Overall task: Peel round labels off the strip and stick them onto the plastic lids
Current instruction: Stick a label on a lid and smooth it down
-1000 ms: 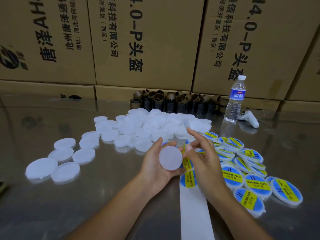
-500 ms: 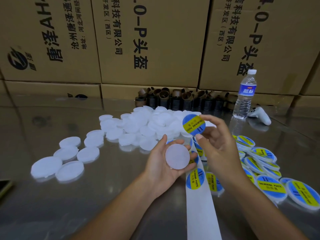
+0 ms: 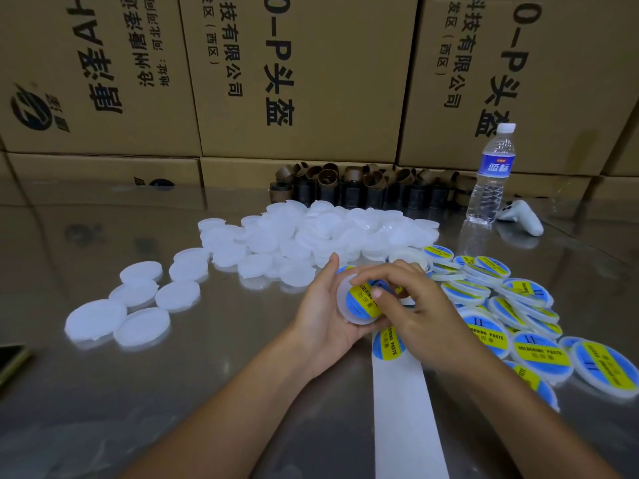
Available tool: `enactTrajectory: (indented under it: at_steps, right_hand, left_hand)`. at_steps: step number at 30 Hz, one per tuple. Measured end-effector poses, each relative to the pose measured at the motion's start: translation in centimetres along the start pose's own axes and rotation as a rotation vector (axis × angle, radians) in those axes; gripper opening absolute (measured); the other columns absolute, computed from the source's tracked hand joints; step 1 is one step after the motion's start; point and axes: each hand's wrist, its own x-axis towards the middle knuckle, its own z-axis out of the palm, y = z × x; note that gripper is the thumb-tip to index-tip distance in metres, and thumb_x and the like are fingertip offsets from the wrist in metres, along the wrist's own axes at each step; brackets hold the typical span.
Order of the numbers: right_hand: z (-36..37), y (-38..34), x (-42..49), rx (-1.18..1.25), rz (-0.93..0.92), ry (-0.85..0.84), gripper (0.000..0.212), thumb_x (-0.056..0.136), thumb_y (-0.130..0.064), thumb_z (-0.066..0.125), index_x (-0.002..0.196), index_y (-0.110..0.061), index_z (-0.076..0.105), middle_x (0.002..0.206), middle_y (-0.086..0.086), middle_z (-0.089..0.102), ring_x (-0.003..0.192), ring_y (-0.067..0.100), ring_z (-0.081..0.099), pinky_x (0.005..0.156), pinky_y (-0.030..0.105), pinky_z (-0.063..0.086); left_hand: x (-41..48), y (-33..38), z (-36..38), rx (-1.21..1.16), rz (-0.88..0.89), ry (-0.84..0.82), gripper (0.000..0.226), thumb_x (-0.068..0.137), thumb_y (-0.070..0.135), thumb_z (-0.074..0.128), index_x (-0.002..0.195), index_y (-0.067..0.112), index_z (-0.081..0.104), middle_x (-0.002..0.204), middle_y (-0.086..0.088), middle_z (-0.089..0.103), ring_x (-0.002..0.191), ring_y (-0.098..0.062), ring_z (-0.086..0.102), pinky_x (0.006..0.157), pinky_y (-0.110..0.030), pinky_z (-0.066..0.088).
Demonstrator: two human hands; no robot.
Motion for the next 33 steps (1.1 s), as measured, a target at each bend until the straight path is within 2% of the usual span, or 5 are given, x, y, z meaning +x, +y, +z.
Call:
enactTrajectory:
  at_steps: [3,8,15,21,33]
  right_hand:
    - [0.11,-0.03,-0.02,-0.026,-0.009,-0.013,0.043,0.091,0.0,0.053,0.089,-0.042,0.063,0.085,-0.023,0.057,0.084,0.006,0.043,0.081,0.02,0.034]
    - [0.09,0.18,0.02,-0.074,-0.007,-0.032,0.042,0.09,-0.005,0.056,0.093,-0.046,0.062,0.085,0.005,0.055,0.084,0.015,0.043,0.074,0.019,0.035]
    - [0.18,0.54,0.11,-0.129,-0.015,-0.035,0.042,0.089,-0.005,0.058,0.093,-0.046,0.062,0.081,0.0,0.051,0.085,0.015,0.044,0.074,0.023,0.036]
    - [0.17,0.47,0.17,-0.128,-0.017,-0.016,0.039,0.089,-0.003,0.057,0.095,-0.041,0.065,0.078,-0.001,0.049,0.082,0.013,0.043,0.071,0.017,0.034]
    - [0.17,0.51,0.24,-0.131,-0.017,-0.035,0.043,0.088,-0.005,0.058,0.091,-0.047,0.062,0.081,0.004,0.052,0.085,0.017,0.045,0.074,0.029,0.041]
  left_hand:
    - [0.05,0.01,0.07,0.012,-0.004,0.01,0.064,0.099,0.051,0.024,0.113,0.001,0.061,0.11,-0.018,0.067,0.101,-0.027,0.067,0.083,-0.035,0.057]
    - [0.06,0.0,0.2,0.027,-0.015,0.031,0.062,0.099,0.05,0.026,0.116,0.001,0.059,0.108,-0.016,0.067,0.1,-0.025,0.067,0.086,-0.034,0.054]
    - [0.14,0.04,0.32,0.049,-0.019,0.059,0.061,0.1,0.05,0.025,0.115,0.002,0.06,0.111,-0.017,0.065,0.107,-0.029,0.061,0.093,-0.038,0.048]
    - [0.09,-0.06,0.3,0.043,-0.022,0.052,0.062,0.1,0.05,0.025,0.113,0.002,0.062,0.11,-0.018,0.066,0.105,-0.027,0.064,0.09,-0.037,0.052]
    - [-0.26,0.22,0.75,0.049,-0.038,0.089,0.063,0.099,0.05,0.026,0.124,0.001,0.055,0.113,-0.016,0.065,0.108,-0.026,0.062,0.09,-0.036,0.051]
